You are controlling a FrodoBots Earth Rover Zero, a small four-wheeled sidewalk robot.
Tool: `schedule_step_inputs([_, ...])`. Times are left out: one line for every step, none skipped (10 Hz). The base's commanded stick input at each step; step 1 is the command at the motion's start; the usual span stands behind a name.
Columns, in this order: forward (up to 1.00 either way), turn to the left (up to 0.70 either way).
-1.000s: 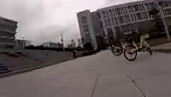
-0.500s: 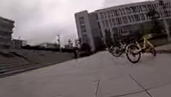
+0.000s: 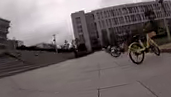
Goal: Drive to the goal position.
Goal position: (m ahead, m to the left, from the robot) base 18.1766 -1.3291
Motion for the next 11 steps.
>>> schedule_step_inputs([1.00,0.00])
schedule_step_inputs([1.00,0.00])
schedule_step_inputs([1.00,0.00])
schedule_step_inputs([1.00,0.00])
schedule_step_inputs([1.00,-0.10])
schedule_step_inputs([1.00,-0.24])
schedule_step_inputs([1.00,-0.26])
schedule_step_inputs([1.00,-0.09])
schedule_step_inputs([1.00,0.00])
schedule_step_inputs([1.00,-0.04])
schedule_step_inputs([1.00,-0.19])
